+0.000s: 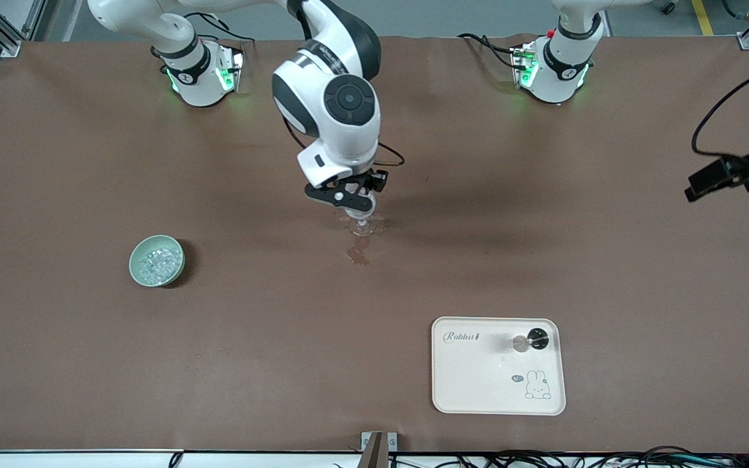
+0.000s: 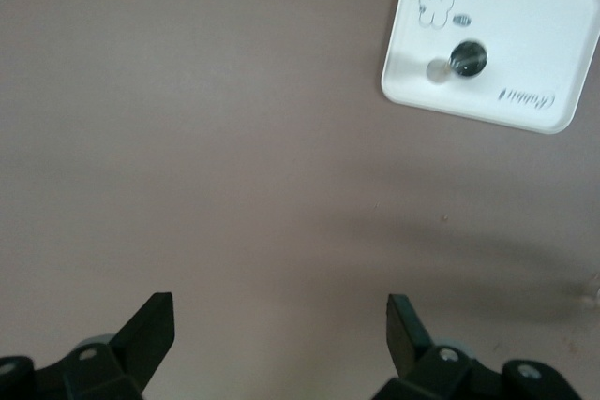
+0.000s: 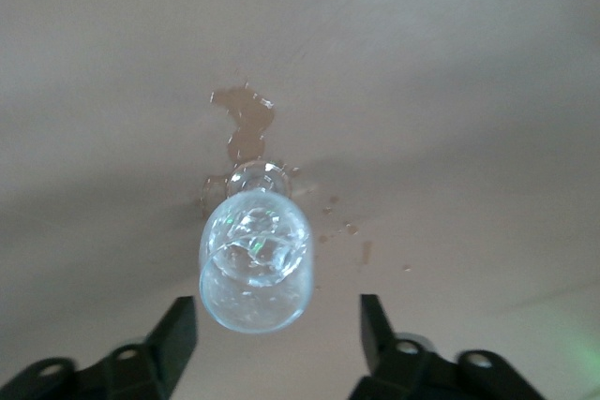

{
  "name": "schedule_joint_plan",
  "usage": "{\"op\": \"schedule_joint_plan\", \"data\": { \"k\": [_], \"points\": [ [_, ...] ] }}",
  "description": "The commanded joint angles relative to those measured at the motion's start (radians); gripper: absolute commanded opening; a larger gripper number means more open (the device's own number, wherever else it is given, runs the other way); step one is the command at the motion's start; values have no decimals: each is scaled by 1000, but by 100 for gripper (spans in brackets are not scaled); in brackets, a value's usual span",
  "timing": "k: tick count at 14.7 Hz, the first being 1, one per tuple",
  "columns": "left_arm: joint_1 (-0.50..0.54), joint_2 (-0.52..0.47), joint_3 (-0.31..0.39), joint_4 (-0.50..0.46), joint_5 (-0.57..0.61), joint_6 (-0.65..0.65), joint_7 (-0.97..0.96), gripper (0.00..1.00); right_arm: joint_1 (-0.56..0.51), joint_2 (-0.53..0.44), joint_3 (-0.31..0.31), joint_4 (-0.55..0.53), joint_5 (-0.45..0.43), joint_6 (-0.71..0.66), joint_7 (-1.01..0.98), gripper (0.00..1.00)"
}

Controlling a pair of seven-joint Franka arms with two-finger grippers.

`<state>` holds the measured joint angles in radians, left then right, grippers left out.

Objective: Pour wine and add ice with both arms

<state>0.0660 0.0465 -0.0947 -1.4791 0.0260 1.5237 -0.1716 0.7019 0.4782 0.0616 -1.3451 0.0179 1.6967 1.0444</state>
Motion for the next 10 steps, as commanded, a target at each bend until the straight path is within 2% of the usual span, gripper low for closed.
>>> {"op": "schedule_joint_plan", "data": {
  "k": [1, 4, 6, 7, 10],
  "points": [
    [-24, -83, 19, -84, 8, -5, 23, 100, -94, -136, 9, 11, -9, -58, -42, 100],
    [-34, -140, 29, -153, 5, -1, 23, 100, -240, -252, -2, 9, -39, -94, -225, 100],
    [-35, -169, 18, -188, 2, 19, 17, 100, -370, -305, -3, 9, -41, -104, -398, 100],
    [-35, -183, 3, -203, -3, 22, 1, 100, -421, -323, -23, 9, -44, -151, -485, 100],
    [-40, -198, -31, -221, -8, 44, -3, 100, -435, -365, -202, 3, -53, -192, -734, 100]
  ]
}}
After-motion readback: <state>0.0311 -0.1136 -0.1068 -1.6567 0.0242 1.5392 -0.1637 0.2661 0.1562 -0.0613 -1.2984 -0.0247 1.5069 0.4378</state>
